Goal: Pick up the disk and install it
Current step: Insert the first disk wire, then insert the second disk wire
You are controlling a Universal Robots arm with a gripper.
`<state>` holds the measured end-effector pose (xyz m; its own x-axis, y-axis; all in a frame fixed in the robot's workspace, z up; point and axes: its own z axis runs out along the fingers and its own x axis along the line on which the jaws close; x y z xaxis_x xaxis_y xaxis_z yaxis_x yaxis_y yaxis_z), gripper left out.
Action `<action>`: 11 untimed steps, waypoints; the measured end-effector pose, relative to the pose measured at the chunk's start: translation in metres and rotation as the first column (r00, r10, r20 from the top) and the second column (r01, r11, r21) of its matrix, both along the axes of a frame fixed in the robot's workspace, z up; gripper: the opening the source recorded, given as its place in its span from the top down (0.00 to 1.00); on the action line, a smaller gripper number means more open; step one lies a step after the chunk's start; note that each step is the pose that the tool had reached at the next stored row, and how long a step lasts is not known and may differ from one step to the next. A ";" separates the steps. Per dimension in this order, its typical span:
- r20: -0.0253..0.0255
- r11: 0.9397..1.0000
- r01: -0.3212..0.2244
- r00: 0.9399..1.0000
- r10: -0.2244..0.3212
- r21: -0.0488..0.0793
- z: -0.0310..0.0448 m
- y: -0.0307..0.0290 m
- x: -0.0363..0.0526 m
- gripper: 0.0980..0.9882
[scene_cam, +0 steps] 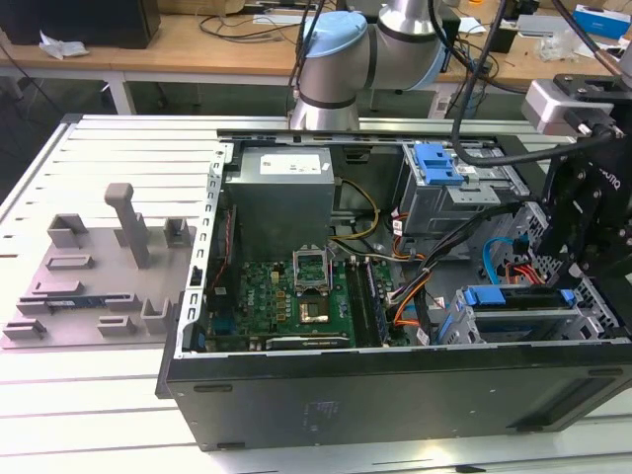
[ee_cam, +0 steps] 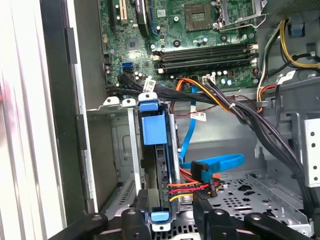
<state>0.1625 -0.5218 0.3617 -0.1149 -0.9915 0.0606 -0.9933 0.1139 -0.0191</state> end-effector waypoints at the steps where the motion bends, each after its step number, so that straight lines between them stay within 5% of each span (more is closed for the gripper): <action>1: 0.000 1.000 0.000 1.000 0.000 0.000 0.0001 0.0001 0.0000 0.57; 11: 0.000 1.000 0.000 1.000 0.000 -0.003 0.0001 0.0001 0.0000 0.57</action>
